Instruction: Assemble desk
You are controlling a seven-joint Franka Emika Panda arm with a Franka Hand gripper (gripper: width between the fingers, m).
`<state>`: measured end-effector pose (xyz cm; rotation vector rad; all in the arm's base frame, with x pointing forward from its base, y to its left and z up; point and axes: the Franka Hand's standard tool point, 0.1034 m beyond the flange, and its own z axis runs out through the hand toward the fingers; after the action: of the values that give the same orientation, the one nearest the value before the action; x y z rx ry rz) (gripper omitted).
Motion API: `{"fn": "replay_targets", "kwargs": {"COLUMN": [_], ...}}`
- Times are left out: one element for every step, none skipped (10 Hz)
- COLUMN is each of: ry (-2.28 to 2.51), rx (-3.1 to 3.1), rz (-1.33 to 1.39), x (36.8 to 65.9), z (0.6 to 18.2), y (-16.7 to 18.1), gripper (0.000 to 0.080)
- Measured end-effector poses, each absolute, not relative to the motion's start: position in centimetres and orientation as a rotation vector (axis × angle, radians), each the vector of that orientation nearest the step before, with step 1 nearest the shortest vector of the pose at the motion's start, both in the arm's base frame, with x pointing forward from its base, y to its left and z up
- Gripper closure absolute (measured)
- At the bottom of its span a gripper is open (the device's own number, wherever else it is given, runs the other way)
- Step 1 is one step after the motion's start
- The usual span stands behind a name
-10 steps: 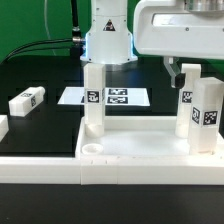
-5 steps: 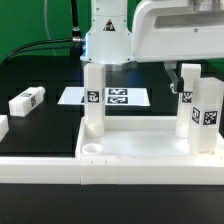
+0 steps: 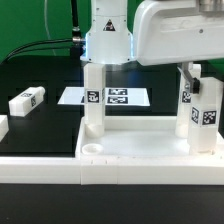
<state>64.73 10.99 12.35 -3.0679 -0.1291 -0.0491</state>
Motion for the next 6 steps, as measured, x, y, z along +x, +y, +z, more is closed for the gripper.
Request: {"fn": "replay_targets", "kwargs": {"ry": [-0.1,-0.099,-0.044,0.133,0.282,0.494], "rx": [-3.069,-3.069,-3.068,-3.063,-3.051,-3.022], "rz": [-0.048,-0.048,-0.046,-0.04,-0.035,-0.03], "x": [64.73,64.74,64.74,64.74,64.73,64.74], "z": [12.34,12.35,12.34,12.32,12.29,12.24], "y": [10.96,10.94,10.96,10.83,10.75,10.64], "gripper": [0.0514,0.0514,0.0514,0.0514,0.0514,0.0514]}}
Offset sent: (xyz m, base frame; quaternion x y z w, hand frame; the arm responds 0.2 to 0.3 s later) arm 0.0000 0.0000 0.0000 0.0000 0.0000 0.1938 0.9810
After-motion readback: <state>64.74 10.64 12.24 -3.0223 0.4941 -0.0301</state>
